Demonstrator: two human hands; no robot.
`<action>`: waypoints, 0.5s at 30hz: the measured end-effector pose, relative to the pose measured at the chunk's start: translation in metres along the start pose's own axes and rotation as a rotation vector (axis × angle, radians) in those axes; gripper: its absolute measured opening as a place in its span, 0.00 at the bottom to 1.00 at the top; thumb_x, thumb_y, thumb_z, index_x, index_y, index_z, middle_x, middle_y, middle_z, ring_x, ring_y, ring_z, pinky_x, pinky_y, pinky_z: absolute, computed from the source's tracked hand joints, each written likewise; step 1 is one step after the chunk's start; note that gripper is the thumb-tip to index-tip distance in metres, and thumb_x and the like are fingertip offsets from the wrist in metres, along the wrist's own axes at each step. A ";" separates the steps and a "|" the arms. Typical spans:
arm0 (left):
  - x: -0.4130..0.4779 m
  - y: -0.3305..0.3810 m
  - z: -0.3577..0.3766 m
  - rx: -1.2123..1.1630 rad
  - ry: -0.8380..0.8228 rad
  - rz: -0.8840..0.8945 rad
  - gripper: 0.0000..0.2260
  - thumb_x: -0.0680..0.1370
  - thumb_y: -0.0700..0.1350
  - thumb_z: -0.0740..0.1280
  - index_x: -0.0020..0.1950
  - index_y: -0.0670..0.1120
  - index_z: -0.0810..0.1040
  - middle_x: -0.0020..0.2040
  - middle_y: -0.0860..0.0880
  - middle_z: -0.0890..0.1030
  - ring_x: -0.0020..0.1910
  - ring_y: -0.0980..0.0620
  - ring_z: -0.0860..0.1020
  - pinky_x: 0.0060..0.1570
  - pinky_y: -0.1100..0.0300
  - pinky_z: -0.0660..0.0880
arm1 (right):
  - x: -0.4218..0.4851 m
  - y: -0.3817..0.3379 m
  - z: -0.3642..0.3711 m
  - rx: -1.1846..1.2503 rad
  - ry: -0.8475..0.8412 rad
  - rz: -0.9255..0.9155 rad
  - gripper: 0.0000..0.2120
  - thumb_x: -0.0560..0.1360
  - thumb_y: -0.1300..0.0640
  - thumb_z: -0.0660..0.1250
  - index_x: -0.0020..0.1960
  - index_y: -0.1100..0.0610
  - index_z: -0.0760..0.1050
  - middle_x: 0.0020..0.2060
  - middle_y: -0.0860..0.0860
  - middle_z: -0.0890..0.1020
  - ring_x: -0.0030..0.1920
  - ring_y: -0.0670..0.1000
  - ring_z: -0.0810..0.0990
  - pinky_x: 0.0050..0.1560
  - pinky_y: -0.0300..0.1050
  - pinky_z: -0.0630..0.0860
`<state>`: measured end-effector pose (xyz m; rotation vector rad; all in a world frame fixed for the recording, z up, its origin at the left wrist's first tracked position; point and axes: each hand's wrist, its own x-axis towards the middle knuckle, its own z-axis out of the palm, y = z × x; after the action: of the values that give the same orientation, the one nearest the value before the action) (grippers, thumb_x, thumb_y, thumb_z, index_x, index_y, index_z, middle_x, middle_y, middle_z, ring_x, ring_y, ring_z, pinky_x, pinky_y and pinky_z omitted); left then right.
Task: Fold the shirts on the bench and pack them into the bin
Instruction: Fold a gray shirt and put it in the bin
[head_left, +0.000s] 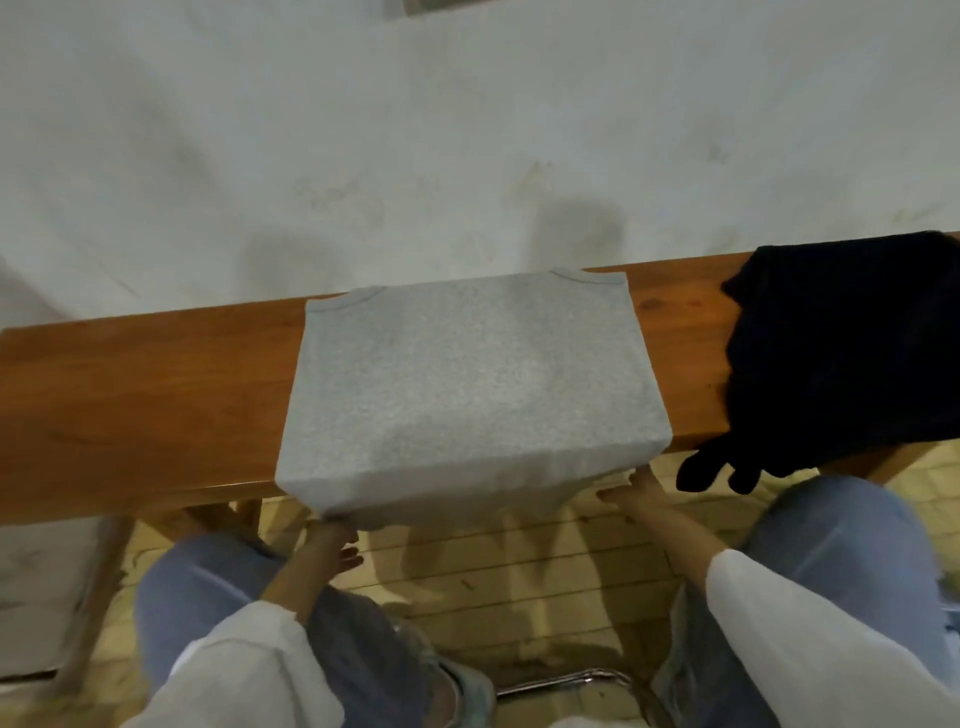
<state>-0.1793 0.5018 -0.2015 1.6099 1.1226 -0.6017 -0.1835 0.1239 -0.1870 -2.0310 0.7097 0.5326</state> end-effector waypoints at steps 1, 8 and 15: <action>0.011 0.002 -0.005 0.065 0.076 0.057 0.12 0.76 0.28 0.61 0.56 0.41 0.71 0.48 0.41 0.72 0.43 0.42 0.71 0.49 0.46 0.74 | 0.004 -0.004 0.000 0.013 -0.002 0.026 0.31 0.73 0.68 0.68 0.72 0.63 0.59 0.66 0.58 0.70 0.64 0.61 0.71 0.58 0.50 0.73; 0.019 0.003 0.012 0.119 0.044 0.112 0.18 0.73 0.28 0.67 0.62 0.34 0.72 0.57 0.40 0.74 0.64 0.35 0.69 0.58 0.45 0.69 | 0.023 0.007 0.009 -0.097 -0.127 0.066 0.18 0.74 0.60 0.70 0.61 0.61 0.70 0.53 0.54 0.76 0.59 0.58 0.75 0.50 0.40 0.69; 0.022 -0.008 0.018 -0.033 -0.037 -0.031 0.17 0.77 0.35 0.65 0.65 0.34 0.70 0.44 0.43 0.75 0.43 0.46 0.73 0.49 0.50 0.68 | 0.022 0.026 0.008 -0.015 -0.098 0.172 0.10 0.77 0.55 0.67 0.53 0.57 0.68 0.42 0.52 0.74 0.41 0.49 0.72 0.40 0.39 0.69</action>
<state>-0.1746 0.4935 -0.2291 1.5495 1.1263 -0.6274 -0.1851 0.1132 -0.2197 -1.9541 0.8271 0.7331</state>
